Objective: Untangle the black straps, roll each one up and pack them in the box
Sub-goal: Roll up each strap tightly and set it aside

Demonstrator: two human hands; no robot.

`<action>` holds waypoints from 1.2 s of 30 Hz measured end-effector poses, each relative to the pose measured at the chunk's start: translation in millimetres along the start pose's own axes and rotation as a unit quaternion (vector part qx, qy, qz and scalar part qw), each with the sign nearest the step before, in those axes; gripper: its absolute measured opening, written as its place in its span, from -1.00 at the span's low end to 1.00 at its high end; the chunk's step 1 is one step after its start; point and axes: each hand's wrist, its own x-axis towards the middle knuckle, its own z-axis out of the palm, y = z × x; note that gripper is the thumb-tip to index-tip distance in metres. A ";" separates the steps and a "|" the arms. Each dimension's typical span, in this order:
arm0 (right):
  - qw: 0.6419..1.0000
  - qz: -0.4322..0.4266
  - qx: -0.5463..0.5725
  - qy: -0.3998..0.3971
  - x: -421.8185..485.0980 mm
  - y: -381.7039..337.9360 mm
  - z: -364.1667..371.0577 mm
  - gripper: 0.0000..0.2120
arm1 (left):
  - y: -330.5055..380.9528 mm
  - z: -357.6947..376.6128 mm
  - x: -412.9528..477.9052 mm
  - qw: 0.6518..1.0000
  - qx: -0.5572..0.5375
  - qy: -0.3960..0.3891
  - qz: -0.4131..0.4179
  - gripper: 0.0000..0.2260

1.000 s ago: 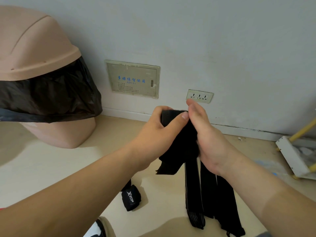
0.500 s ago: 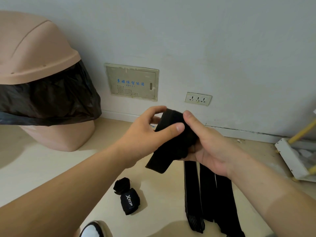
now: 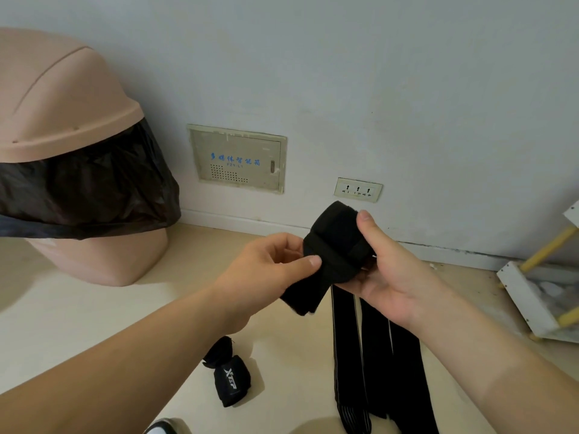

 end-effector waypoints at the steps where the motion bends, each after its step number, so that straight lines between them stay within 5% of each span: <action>1: 1.000 0.001 -0.003 -0.003 0.9 1.5 0.1 -0.57 | -1.0 1.5 -1.0 1.000 0.002 -0.011 0.000 -0.83; 7: 0.999 -0.007 -0.022 -0.024 5.3 8.2 -1.2 -0.58 | -0.5 7.6 -3.8 0.999 0.036 -0.022 -0.025 -0.77; 11: 0.999 -0.025 0.002 -0.028 6.2 5.2 -3.6 -0.60 | 4.5 2.2 -4.7 0.998 0.003 -0.011 -0.062 -0.45; 16: 0.999 -0.047 0.013 -0.020 6.6 2.1 -5.9 -0.69 | 7.4 6.3 -3.5 0.997 -0.048 0.024 -0.054 -0.77; 20: 0.999 -0.045 0.013 -0.015 7.5 0.7 -9.0 -0.80 | 4.6 6.4 0.8 0.993 -0.081 0.084 -0.030 -0.81; 30: 0.995 -0.070 -0.059 -0.030 7.9 8.3 -6.1 -0.41 | 10.6 18.8 -6.5 0.973 -0.174 0.155 -0.006 -0.80; 36: 0.992 -0.080 -0.098 0.003 1.7 14.6 -1.3 -0.39 | 15.0 16.7 -9.1 0.968 -0.218 0.128 0.006 -0.81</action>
